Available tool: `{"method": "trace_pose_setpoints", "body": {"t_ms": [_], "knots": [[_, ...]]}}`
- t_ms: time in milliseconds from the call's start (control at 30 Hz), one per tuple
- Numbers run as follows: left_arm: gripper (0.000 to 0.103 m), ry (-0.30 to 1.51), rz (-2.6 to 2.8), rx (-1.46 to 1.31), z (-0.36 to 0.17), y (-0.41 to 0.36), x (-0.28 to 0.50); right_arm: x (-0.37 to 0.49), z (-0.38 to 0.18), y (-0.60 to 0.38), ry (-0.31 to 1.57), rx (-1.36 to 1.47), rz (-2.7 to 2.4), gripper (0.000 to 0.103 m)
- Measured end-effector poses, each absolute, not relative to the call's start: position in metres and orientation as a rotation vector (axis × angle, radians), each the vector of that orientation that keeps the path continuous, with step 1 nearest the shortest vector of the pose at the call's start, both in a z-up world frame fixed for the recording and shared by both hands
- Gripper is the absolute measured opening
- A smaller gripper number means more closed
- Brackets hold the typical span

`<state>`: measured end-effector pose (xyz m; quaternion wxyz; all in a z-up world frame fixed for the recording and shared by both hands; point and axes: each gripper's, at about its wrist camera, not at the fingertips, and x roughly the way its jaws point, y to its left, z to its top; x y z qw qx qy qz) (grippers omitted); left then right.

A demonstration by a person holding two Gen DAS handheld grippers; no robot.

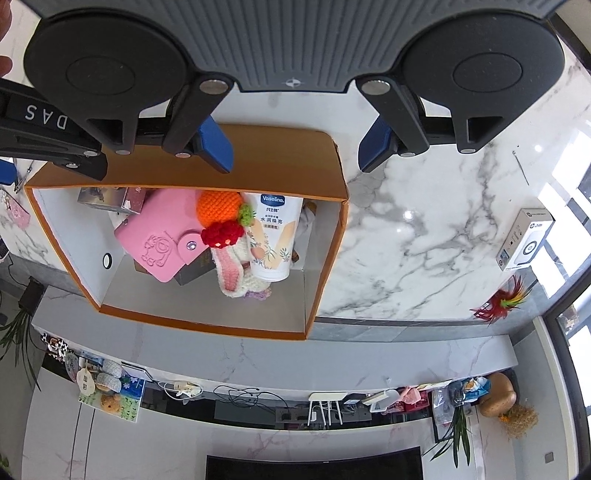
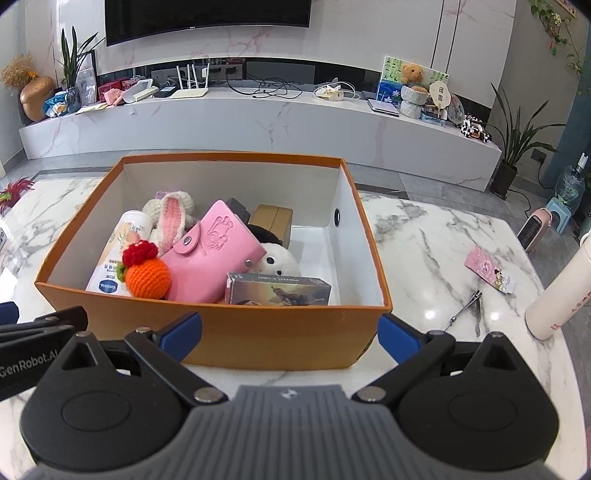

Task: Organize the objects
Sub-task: 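Release the ball and card box and pull both tools back from the box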

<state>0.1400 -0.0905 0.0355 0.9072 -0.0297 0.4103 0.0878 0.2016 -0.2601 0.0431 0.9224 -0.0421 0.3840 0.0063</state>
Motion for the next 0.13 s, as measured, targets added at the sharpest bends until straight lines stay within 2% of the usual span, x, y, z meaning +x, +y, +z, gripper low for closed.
{"method": "trace_pose_setpoints", "body": {"t_ms": [133], "knots": [[0.088, 0.842, 0.178, -0.036, 0.0359, -0.0932, 0.1399, 0.2010, 0.0433, -0.2600, 0.787, -0.089, 0.012, 0.101]]}}
